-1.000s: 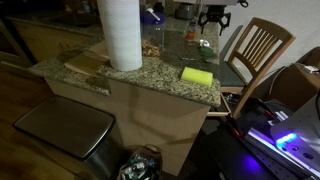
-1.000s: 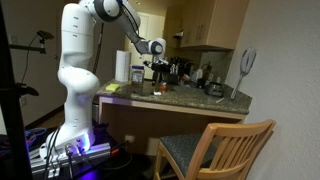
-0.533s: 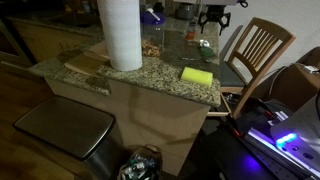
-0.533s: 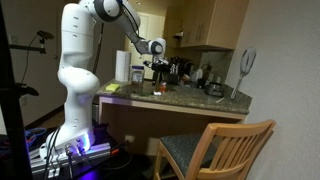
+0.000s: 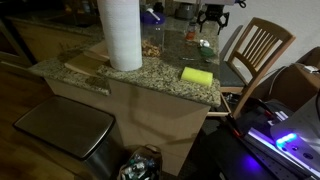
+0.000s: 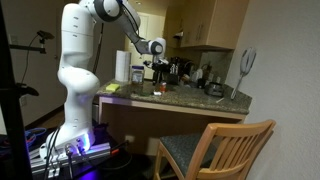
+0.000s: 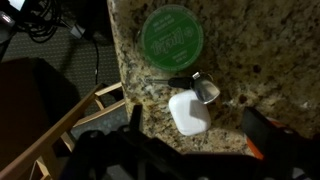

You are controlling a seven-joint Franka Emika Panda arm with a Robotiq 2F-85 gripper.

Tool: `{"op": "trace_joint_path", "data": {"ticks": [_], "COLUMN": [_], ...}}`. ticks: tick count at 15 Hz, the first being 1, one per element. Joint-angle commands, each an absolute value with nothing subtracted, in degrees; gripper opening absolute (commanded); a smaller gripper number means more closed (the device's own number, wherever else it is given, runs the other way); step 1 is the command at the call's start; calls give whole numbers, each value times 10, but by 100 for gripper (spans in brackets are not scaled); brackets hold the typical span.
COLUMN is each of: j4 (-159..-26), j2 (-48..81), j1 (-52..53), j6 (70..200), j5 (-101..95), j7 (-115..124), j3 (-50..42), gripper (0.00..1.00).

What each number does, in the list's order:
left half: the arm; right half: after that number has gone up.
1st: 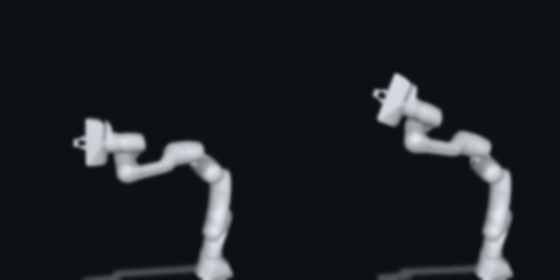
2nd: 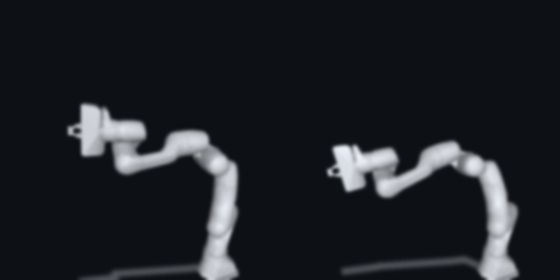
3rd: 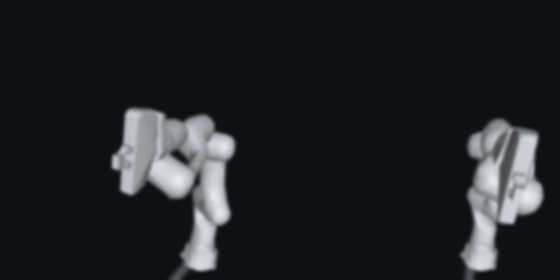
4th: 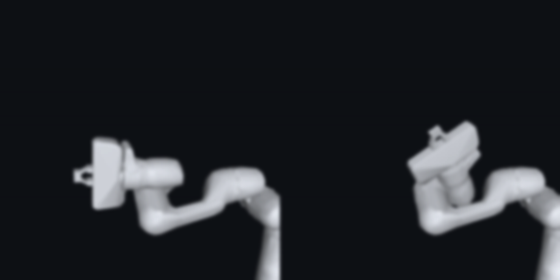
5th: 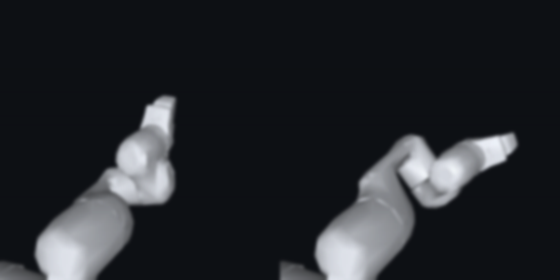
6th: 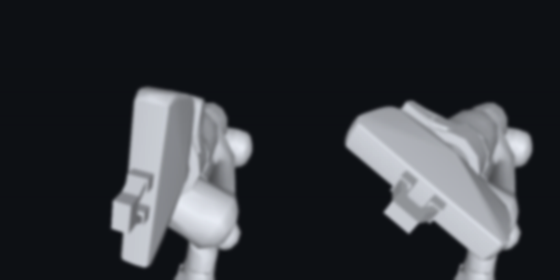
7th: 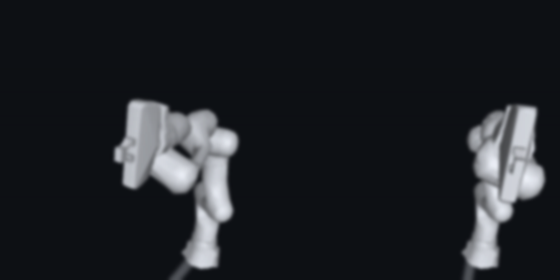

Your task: Pick up the keys and put them in between the ear pods and the green object

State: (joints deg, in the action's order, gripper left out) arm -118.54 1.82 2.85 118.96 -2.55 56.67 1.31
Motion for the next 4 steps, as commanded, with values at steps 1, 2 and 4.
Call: {"op": "trace_joint_path", "data": {"ticks": [1, 2, 4], "j4": [-1184, -1185, -1185], "j2": [18, 18, 19], "j1": [27, 27, 27], "j6": [1172, 1185, 1184], "j5": [-22, -26, -26], "j7": [553, 566, 565], "j3": [15, 14, 14], "gripper": [100, 100, 100]}}
